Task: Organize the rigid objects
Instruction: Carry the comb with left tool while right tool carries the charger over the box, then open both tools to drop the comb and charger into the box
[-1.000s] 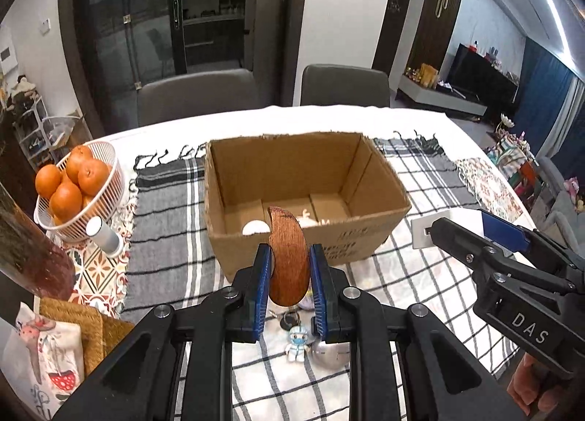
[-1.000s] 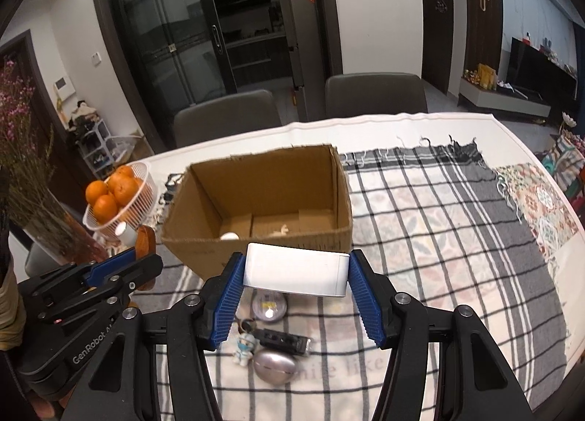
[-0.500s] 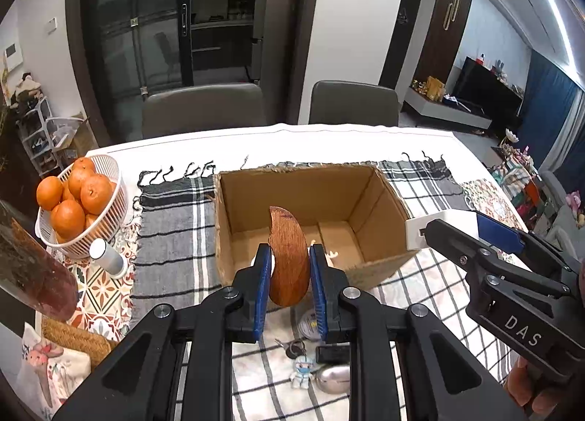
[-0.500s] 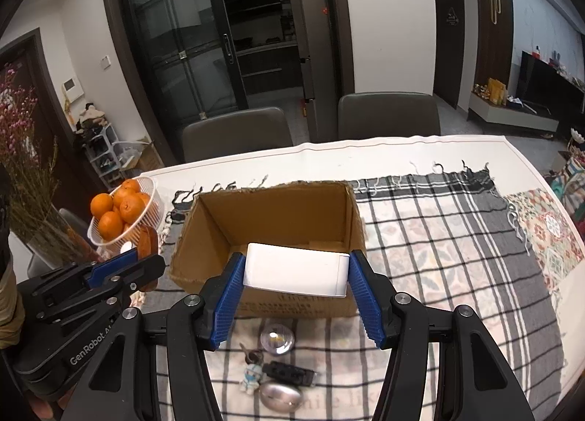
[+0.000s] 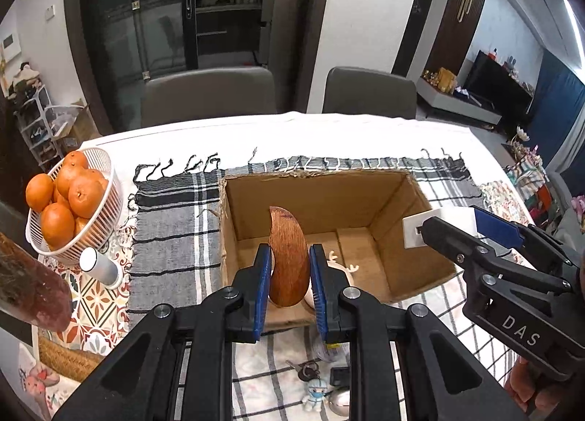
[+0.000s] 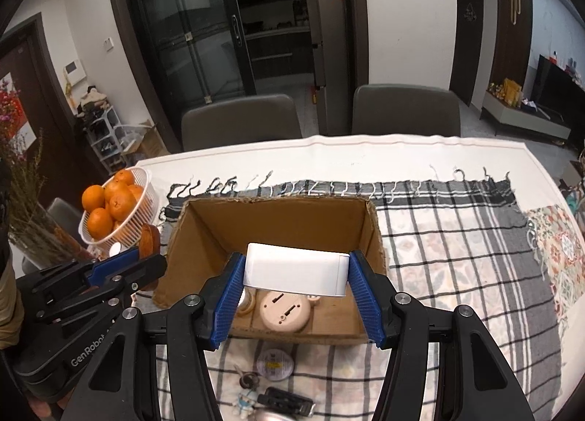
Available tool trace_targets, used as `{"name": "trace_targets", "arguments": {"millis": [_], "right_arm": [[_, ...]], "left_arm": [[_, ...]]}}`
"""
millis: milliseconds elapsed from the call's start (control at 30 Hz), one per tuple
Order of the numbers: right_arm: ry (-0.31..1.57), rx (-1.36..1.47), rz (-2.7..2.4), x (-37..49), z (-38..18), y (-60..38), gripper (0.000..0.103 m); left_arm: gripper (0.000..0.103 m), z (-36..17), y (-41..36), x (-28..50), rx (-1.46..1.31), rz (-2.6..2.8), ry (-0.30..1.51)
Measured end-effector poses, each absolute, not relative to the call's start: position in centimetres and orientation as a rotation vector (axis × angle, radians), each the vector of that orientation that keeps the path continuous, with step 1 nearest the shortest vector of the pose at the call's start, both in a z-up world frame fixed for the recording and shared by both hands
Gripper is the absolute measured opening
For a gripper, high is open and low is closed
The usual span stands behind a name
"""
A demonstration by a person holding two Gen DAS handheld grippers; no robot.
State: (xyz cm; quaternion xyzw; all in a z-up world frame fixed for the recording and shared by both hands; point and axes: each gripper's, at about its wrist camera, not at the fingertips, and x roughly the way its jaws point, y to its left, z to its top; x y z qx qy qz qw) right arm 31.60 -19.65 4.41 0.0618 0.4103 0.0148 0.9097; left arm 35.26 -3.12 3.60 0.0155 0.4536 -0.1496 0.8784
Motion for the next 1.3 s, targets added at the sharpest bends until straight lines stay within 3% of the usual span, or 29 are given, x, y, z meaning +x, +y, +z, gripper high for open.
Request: {"name": "trace_targets", "arguments": {"millis": [733,1300], "right_arm": [[1.0,0.105,0.039,36.2,-0.6,-20.0,0.058],[0.94,0.082,0.003,32.9,1.2,-20.3,0.058]], "left_arm": [[0.023,-0.9,-4.5,38.7,0.089,-0.287,1.068],[0.027,0.7,-3.7,34.7,0.108,-0.283,0.993]]}}
